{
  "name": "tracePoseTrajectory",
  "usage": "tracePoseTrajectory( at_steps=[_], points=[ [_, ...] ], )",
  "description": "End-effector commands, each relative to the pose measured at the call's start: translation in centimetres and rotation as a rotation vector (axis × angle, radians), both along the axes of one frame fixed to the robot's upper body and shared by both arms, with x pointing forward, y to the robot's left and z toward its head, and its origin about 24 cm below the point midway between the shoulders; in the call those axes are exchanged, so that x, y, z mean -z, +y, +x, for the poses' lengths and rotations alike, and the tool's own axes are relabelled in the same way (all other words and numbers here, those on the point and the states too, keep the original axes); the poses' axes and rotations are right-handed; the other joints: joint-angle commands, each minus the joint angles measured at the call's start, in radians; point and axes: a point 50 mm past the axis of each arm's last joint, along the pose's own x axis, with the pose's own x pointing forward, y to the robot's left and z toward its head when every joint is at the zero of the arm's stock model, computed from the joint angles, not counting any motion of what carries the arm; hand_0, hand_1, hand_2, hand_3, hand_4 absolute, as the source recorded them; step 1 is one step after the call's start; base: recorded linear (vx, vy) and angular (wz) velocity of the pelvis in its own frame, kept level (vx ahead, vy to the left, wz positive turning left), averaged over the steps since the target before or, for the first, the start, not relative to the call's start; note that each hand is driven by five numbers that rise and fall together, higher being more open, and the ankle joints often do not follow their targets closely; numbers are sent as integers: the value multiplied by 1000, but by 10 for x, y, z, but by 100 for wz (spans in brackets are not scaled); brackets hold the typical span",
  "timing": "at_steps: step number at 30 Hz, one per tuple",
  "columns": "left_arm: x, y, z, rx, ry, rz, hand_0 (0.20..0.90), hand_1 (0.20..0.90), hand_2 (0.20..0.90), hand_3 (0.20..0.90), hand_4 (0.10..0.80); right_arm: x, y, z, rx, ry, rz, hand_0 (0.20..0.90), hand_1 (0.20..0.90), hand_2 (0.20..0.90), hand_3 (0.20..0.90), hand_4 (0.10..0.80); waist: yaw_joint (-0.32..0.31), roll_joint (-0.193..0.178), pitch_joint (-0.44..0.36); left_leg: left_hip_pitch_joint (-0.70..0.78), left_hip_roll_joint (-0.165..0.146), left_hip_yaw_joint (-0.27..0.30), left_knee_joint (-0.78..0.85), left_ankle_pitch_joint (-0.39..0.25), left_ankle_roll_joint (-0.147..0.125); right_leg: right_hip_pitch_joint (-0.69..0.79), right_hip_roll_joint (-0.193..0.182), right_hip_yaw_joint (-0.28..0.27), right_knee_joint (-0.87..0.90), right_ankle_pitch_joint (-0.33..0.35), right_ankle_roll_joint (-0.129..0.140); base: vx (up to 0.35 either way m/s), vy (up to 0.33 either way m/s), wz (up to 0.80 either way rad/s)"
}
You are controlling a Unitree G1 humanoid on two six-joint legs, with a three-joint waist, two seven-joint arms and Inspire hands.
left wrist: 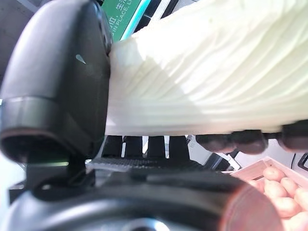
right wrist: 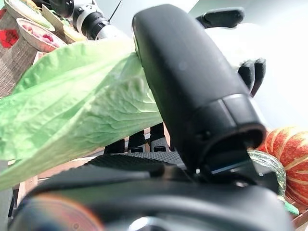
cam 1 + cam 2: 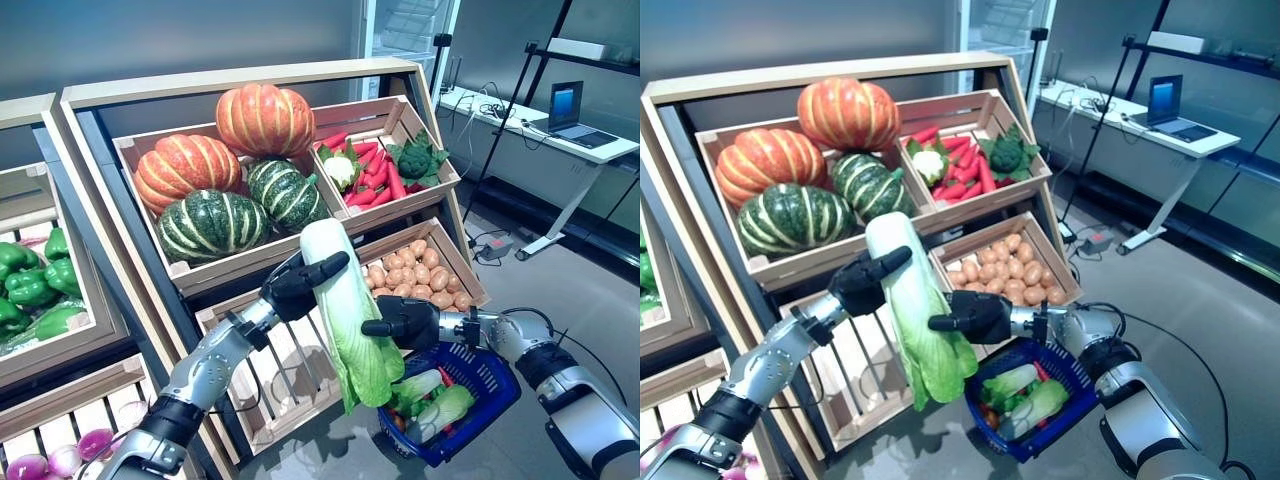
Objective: Put vegetables into the basket
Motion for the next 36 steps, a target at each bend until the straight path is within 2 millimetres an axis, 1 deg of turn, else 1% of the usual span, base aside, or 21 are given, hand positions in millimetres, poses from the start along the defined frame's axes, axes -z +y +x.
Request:
tracePoseTrajectory(
  at_steps=[1,3,4,5,6,8,12,14,16,18,20,23,24,26,27,28,30,33,36],
  points=[
    [-32,-94,-18,464,-181,-97,300,300,300,300,400,-72,28,51,180,-189,134,300,300,300,300,400,16,-19,-42,25,-18,35,1,-86,27,-55,-13,20,2,91,-68,0,0,0],
    [-30,-91,-17,445,-181,-76,300,300,300,300,400,-69,22,51,206,-194,113,300,300,300,300,400,13,-20,-40,26,-17,38,1,-86,27,-57,-12,23,2,92,-67,0,0,0],
    [-29,-89,-16,426,-177,-58,446,446,446,446,497,-67,19,51,222,-202,86,300,300,300,300,400,11,-20,-39,27,-16,41,1,-86,27,-57,-12,23,2,93,-66,0,0,0],
    [-28,-87,-16,412,-168,-46,714,714,714,714,676,-66,16,51,234,-210,67,300,300,300,300,400,9,-20,-38,27,-15,43,1,-86,27,-58,-12,24,2,94,-66,0,0,0],
    [-26,-83,-14,383,-163,-21,900,900,900,900,800,-64,11,50,264,-208,49,300,300,300,300,400,6,-20,-38,28,-14,46,1,-85,27,-59,-12,26,2,95,-65,0,0,0],
    [-26,-77,-12,350,-158,-3,900,900,900,900,800,-61,5,50,310,-202,33,300,300,300,300,400,1,-20,-38,29,-12,52,1,-86,28,-62,-11,31,2,96,-65,-2,1,-3],
    [-22,-59,-5,213,-119,39,900,900,900,900,800,-53,-10,48,424,-192,-5,300,300,300,300,400,-10,-19,-32,31,-6,66,1,-84,27,-66,-6,43,2,97,-65,-11,5,-18],
    [-21,-52,-3,173,-112,54,900,900,900,900,800,-51,-13,46,443,-198,-22,300,300,300,300,400,-14,-19,-31,33,-5,71,1,-85,27,-67,-4,46,2,97,-65,-5,10,-18],
    [-19,-39,-1,118,-114,72,900,900,900,900,800,-46,-22,41,474,-216,-65,300,300,300,300,400,-21,-19,-26,34,-3,78,1,-84,26,-68,-3,52,2,97,-66,-7,17,-13],
    [-20,-31,-1,88,-120,81,900,900,900,900,800,-44,-28,37,490,-230,-96,300,300,300,300,400,-26,-20,-24,34,-1,84,1,-85,25,-70,-2,54,2,97,-66,-6,8,-3],
    [-20,-22,0,41,-127,111,900,900,900,900,800,-41,-40,34,530,-255,-144,300,300,300,300,400,-32,-21,-21,35,1,90,1,-83,24,-71,0,59,2,98,-66,-5,-4,-5],
    [-22,-4,1,-42,-125,119,900,900,900,900,800,-39,-55,27,613,-256,-130,300,300,300,300,400,-41,-23,-17,35,5,100,1,-82,23,-74,1,62,2,100,-66,-7,-21,-15],
    [-22,-2,1,-49,-125,123,900,900,900,900,800,-39,-56,27,623,-258,-128,300,300,300,300,400,-41,-23,-17,35,6,101,1,-82,23,-75,1,62,2,100,-66,-5,-20,-15],
    [-19,10,0,-101,-120,148,900,900,900,900,800,-37,-66,22,682,-262,-124,300,300,300,300,400,-44,-22,-13,33,7,107,1,-82,21,-79,1,62,2,99,-64,-15,-19,-7],
    [-16,17,-2,-123,-110,160,900,900,900,900,800,-36,-75,19,739,-263,-119,300,300,300,300,400,-46,-21,-10,32,8,110,1,-83,20,-80,1,61,2,98,-64,-21,-15,-4],
    [-14,19,-3,-128,-108,165,900,900,900,900,800,-36,-79,19,760,-264,-118,300,300,300,300,400,-46,-21,-10,32,9,110,1,-84,20,-80,1,61,2,98,-64,-15,-17,-4],
    [-9,30,-5,-169,-87,180,900,900,900,900,800,-35,-94,16,874,-267,-136,300,300,300,300,400,-48,-19,-6,33,9,111,1,-85,20,-80,2,63,2,97,-63,-3,-8,-2],
    [-2,42,-11,-235,-73,216,900,900,900,900,800,-36,-110,12,982,-288,-184,300,300,300,300,400,-50,-16,0,39,11,118,1,-88,20,-78,4,67,2,95,-64,-1,-2,-4],
    [3,52,-14,-289,-60,241,900,900,900,900,800,-37,-117,11,1043,-299,-179,300,300,300,300,400,-50,-14,7,43,13,124,1,-89,21,-78,5,70,2,94,-65,-4,2,-4]
  ],
)
